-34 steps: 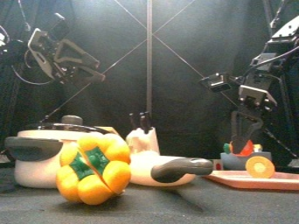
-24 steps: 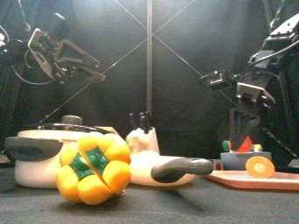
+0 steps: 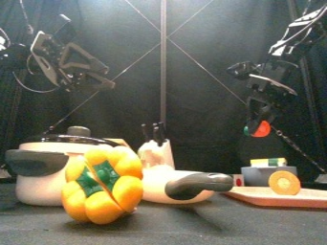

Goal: Place carrot top to right side of knife holder

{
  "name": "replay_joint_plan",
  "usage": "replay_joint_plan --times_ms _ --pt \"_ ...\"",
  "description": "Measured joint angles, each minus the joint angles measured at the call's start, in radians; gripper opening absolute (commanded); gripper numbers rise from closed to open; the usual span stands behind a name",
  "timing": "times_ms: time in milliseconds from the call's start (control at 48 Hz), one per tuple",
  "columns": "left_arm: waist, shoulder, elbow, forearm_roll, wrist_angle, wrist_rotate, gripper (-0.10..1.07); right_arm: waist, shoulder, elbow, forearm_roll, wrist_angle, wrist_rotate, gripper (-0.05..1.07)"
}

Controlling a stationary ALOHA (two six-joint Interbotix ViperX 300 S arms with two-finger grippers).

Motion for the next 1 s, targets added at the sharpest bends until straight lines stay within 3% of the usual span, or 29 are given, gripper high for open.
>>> replay_joint_plan --times_ms 375,1000 --pt "0.003 -0.002 0.002 -0.003 0.0 0.0 0.92 -0.089 0.021 0.055 -0.008 -0.109 0.0 0.71" --pt "0.006 -0.002 0.003 -0.005 0.0 0.0 0.92 -0.232 0.141 0.009 -0.041 -0.276 0.0 0.71"
